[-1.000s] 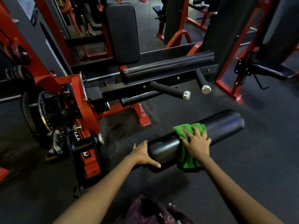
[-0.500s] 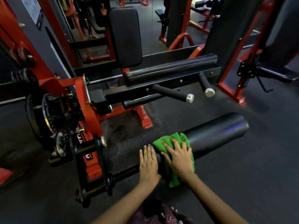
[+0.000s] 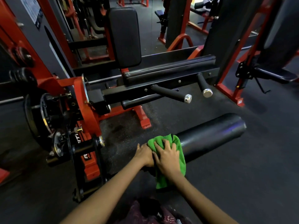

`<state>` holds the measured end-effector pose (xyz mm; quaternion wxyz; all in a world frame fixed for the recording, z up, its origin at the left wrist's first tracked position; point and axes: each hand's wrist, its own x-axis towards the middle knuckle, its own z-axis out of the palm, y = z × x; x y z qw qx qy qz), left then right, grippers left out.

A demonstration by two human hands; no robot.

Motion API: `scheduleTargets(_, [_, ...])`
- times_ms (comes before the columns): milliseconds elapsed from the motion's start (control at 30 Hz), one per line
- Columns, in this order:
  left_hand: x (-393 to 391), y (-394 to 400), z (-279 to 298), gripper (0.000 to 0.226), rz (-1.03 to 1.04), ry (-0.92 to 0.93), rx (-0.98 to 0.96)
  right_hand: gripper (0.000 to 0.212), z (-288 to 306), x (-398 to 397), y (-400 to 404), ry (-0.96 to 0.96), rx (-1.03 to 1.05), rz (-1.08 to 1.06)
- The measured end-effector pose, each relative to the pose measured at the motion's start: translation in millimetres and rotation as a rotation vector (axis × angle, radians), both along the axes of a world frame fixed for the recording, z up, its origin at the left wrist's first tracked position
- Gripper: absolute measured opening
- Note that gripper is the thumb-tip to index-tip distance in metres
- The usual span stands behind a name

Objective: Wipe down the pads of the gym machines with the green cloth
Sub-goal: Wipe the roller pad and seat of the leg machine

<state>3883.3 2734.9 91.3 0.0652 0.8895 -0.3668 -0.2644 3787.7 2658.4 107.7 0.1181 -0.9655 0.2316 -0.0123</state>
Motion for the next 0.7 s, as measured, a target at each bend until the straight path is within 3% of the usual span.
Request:
scheduleTargets(33, [-1.9, 0.9, -2.2, 0.092, 0.041, 0.008, -0.032, 0.036, -1.5, -2.5, 1.8, 0.009, 0.018, 0.023])
scheduleTargets(100, [-6.5, 2.8, -2.4, 0.109, 0.109, 0.041, -0.06, 0.036, -7.0, -5.1, -19.2, -0.039, -0.032, 0.039])
scheduleTargets(233, [-16.4, 7.3, 3.1, 0.133, 0.114, 0.048, -0.051, 0.041, -9.0, -11.7, -108.4, -0.005, -0.131, -0.196])
scheduleTargets(367, [-29.3, 8.9, 0.4, 0.136, 0.117, -0.061, -0.053, 0.043, -6.4, -12.9, -149.0, 0.004, 0.006, -0.294])
scheduleTargets(533, [-57.6, 12.6, -11.2, 0.126, 0.156, -0.227, -0.116, 0.038, -6.5, -7.1, -69.2, -0.083, -0.001, -0.144])
scheduleTargets(633, [-64.5, 20.6, -28.5, 0.076, 0.052, -0.399, -0.215, 0.039, -11.5, -6.3, -15.0, -0.106, 0.023, 0.032])
scheduleTargets(667, [-64.2, 24.0, -30.1, 0.076, 0.018, -0.4, -0.158, 0.04, -15.0, -7.1, -11.9, -0.119, -0.001, 0.057])
scheduleTargets(700, [-62.5, 24.2, -29.9, 0.09, -0.002, -0.372, -0.107, 0.039, -15.5, -7.3, -17.4, -0.124, -0.007, 0.076])
